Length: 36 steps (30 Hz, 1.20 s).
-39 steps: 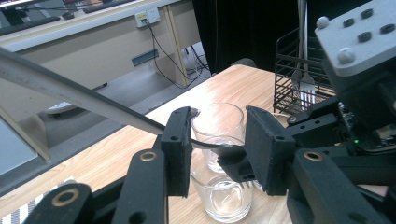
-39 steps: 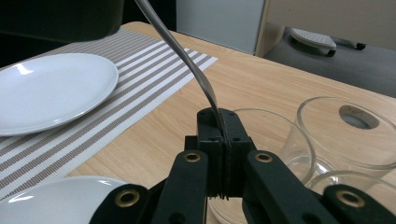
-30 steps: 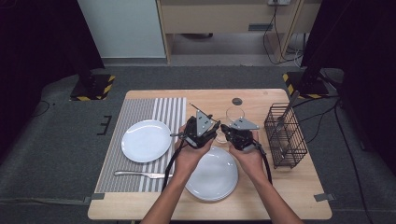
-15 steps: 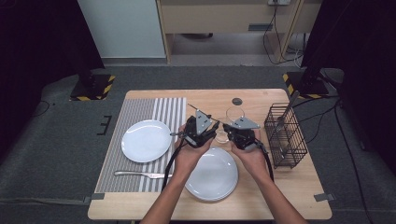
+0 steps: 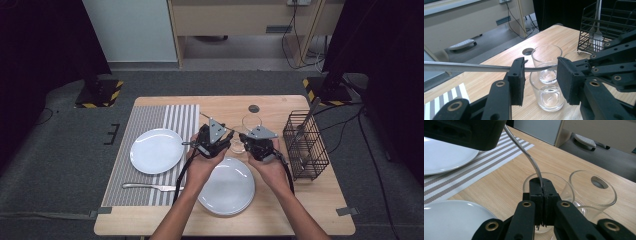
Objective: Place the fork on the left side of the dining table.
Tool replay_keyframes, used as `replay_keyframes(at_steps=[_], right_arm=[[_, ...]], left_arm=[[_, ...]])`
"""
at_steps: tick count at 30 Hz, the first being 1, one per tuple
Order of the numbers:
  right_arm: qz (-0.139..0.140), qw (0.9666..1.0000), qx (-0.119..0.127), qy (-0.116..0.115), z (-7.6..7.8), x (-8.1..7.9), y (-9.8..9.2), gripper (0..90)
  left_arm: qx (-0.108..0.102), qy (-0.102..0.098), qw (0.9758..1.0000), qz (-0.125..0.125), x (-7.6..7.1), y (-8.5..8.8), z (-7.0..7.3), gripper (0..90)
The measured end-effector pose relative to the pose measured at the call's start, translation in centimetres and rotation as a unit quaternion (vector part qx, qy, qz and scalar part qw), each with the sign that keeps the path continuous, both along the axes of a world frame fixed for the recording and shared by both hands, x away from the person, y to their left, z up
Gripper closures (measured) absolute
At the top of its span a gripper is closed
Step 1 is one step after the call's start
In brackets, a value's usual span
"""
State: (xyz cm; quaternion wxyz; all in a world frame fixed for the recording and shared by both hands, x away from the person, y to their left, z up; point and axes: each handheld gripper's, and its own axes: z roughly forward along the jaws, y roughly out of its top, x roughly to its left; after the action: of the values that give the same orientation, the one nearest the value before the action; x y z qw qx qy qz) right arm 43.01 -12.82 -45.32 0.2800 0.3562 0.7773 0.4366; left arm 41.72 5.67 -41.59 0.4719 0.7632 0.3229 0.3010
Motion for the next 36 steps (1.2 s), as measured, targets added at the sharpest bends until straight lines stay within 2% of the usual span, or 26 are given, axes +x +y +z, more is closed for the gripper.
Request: replay_keyframes(at_steps=[9,20,28,36], right_arm=[[0.003,1.0,-0.003,-0.002,0.1,-0.1,0.2,88.7],[0.006,0.9998,-0.018,-0.009,0.3,-0.2,0.3,88.5],[0.003,0.9998,-0.019,-0.006,0.2,0.0,0.1,88.4],[0.005,0.9997,-0.021,-0.01,0.3,-0.2,-0.1,88.4]], left_arm=[[-0.004,0.005,1.0,0.002,0.2,0.2,-0.2,57.3],[-0.006,0.007,0.9999,0.005,0.1,0.5,-0.3,56.1],[-0.008,-0.002,0.9999,0.011,0.0,0.8,0.0,54.9],[-0.008,0.0,0.9998,0.017,0.3,1.1,0.0,54.9]])
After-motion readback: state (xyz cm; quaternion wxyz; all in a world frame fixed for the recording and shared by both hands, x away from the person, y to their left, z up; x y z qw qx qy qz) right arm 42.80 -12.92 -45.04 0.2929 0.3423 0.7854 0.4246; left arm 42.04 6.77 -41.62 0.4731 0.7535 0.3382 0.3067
